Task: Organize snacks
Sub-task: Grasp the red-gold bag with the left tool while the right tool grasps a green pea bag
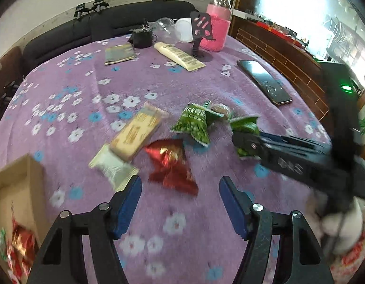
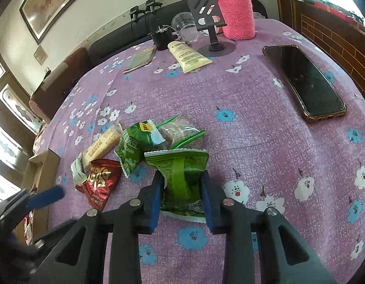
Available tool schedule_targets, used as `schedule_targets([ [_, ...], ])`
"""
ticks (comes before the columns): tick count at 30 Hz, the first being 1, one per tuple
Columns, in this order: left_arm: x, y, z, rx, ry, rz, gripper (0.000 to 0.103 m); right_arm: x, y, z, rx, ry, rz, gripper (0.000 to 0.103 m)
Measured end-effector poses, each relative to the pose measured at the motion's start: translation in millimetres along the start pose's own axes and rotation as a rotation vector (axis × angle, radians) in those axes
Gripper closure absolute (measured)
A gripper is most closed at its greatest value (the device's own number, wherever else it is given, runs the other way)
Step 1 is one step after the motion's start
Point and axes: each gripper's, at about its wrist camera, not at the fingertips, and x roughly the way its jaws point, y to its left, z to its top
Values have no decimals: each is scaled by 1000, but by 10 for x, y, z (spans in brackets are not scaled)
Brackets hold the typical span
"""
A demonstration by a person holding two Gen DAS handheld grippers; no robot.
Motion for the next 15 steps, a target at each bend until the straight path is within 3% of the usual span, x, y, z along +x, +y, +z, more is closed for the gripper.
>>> schedule_targets([
  [5,307,-123,91,71,25,78,45,-10,-24,7,7,-2,8,74],
  [6,376,-120,95,72,40,91,52,-10,-24,5,5,-3,8,74],
  [7,381,-90,108,54,23,68,59,-9,-22,3,3,-3,8,74],
  [10,390,-53,110,34,24,76,66,-9,-16,-2,-3,-5,6,74],
  [15,257,48,80,-15,-8,40,70,-49,9,-8,-13,-29,6,74],
])
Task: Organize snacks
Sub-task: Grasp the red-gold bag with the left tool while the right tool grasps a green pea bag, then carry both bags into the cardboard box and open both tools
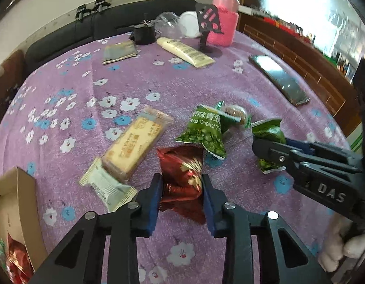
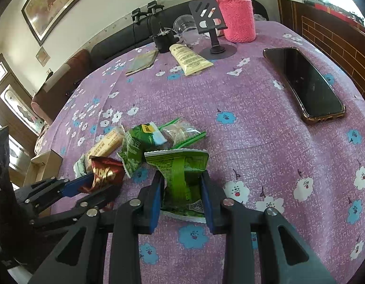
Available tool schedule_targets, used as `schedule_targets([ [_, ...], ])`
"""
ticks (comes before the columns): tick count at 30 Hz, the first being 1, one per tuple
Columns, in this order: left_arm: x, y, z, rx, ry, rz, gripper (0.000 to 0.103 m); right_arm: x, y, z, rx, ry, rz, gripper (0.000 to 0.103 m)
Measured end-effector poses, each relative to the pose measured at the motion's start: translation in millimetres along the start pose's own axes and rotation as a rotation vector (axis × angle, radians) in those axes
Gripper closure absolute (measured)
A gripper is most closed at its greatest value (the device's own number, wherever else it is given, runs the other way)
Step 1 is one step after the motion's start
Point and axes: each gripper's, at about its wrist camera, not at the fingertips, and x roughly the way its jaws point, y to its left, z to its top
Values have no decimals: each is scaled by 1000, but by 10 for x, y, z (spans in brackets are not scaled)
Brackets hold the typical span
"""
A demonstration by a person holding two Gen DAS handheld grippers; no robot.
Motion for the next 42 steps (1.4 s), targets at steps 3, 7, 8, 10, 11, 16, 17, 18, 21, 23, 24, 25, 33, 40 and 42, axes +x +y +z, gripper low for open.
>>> schedule_targets([
  [3,-141,66,-68,-35,-22,-36,70,-33,12,-8,-3,-11,15,74],
  [7,-364,107,-185,-65,-54,-75,70,-62,41,-18,-4,-20,35,74],
  [8,-426,122,-205,-77,-65,-87,70,-67,52,-17,-8,-24,37,74],
  [10,-621,187,-282,-107,-96,-112,70,-102,79,-31,-17,-36,49,74],
  [11,-711,219,-321,-118,-111,-113,70,-114,91,-38,-20,-41,55,74],
  [16,-1295,549,-640,-198,-205,-99,70,-145,215,-98,-54,-51,85,74],
  [17,-1404,641,-731,-220,-221,-87,70,-145,255,-115,-66,-53,84,74],
  [18,-1514,751,-842,-245,-236,-69,70,-146,318,-145,-86,-54,80,74],
  [21,-1727,1056,-1150,-320,-263,-34,70,-144,462,-223,-116,-54,81,74],
  [23,-1815,1245,-1349,-374,-268,-27,70,-166,629,-291,-164,-57,57,74],
  [24,-1861,1345,-1462,-399,-270,-20,70,-185,698,-320,-180,-57,55,74],
  [25,-1893,1413,-1548,-416,-271,-15,70,-215,774,-348,-189,-56,62,74],
  [33,-1930,1859,-2105,-532,-245,56,69,-494,1710,-554,-294,-22,208,74],
  [40,-1847,2059,-2333,-582,-205,123,69,-401,2683,-976,-459,78,302,74],
  [42,-1829,2111,-2371,-593,-195,132,69,-331,2864,-1085,-491,99,305,74],
])
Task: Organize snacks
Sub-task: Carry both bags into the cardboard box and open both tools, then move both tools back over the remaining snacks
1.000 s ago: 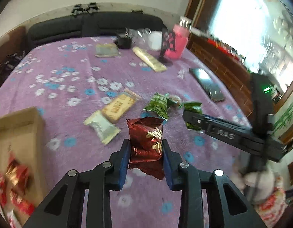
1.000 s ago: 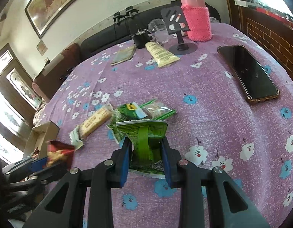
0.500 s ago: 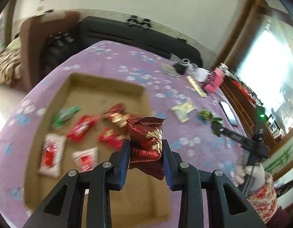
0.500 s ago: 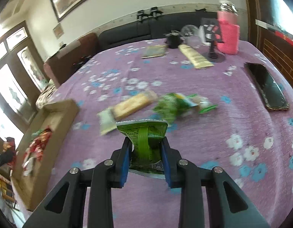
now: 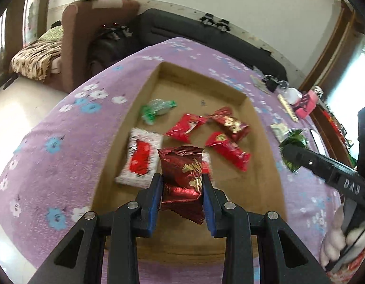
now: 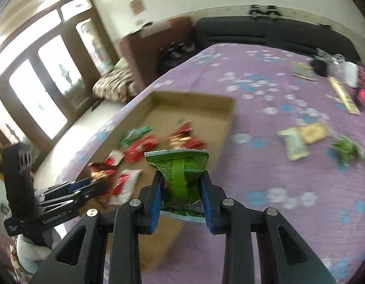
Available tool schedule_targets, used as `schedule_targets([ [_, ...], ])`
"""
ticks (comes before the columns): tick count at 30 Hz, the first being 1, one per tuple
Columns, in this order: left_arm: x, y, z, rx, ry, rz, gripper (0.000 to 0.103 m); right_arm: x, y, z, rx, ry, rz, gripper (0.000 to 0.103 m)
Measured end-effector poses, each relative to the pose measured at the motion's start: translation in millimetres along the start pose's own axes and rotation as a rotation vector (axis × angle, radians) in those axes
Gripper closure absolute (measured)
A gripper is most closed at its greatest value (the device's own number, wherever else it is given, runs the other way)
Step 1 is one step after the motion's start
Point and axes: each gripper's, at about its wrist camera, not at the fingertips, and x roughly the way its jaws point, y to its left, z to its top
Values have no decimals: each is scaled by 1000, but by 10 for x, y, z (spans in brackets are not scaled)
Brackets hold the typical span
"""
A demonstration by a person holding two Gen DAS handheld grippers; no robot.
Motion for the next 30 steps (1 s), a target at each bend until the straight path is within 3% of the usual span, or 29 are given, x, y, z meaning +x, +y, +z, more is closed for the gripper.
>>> schedule_targets([
  [8,-89,121,1,-36,-24,-64,67,380,310,-50,-54,78,-9,74],
  [12,-176,152,-10,-55,-51,-74,54,502,370,-103,-76,98,-31,73],
  [17,-277,125,1,-64,-71,-98,50,538,383,-141,-66,107,-33,72],
  [25,-449,-29,20,-53,-119,-107,36,107,207,-104,-57,-3,-44,54],
  [30,-476,-152,31,-40,-116,-138,32,-350,-290,-150,-15,-101,-138,43],
])
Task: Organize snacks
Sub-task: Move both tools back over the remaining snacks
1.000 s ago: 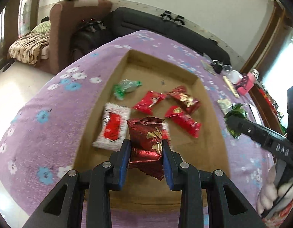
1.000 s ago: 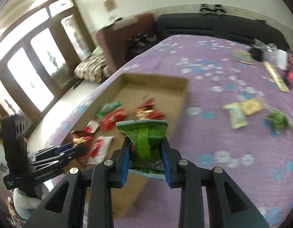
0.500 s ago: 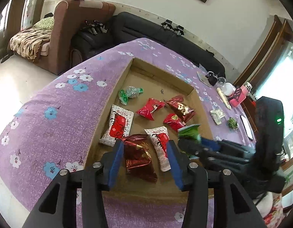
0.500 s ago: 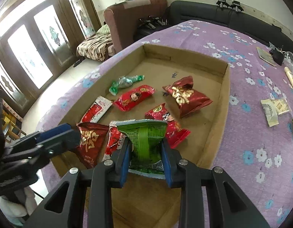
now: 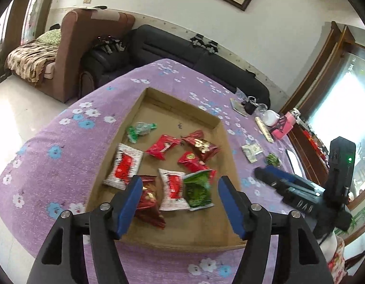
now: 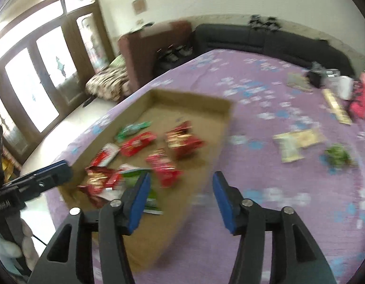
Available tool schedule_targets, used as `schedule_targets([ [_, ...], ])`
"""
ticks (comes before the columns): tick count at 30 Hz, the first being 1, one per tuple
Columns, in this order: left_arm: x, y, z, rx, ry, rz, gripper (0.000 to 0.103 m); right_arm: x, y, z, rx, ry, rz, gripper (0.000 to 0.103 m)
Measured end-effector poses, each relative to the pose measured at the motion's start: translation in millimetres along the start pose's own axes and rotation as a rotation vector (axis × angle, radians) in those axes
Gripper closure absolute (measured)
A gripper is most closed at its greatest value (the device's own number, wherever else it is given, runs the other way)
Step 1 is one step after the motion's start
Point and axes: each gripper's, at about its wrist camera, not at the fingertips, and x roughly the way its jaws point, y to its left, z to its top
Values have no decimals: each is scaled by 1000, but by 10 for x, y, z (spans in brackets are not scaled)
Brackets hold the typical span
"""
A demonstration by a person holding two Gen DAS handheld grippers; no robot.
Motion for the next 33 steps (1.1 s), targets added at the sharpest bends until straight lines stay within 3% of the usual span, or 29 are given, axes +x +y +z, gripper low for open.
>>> schedule_targets([
  [3,39,-136,-2,25,13,-33,32,-236,-521,-43,36,-72,-105,31],
  [6,93,-299,-34,60,29,-60,31,-393,-1176,-117,149,-58,-198,31],
  [9,208,-516,-93,108,60,-89,30,-476,-1850,-228,331,-9,-195,31],
  [12,313,-711,-147,149,92,-104,30,-467,-2200,-269,380,-1,-245,35],
  [17,483,-998,-224,223,144,-111,30,-238,-2430,-188,402,10,-254,40],
  [24,679,-1233,-235,267,189,-118,28,211,-2560,7,517,57,-122,40],
  [33,832,-1448,-169,303,218,-140,28,646,-2513,236,526,99,-244,43],
])
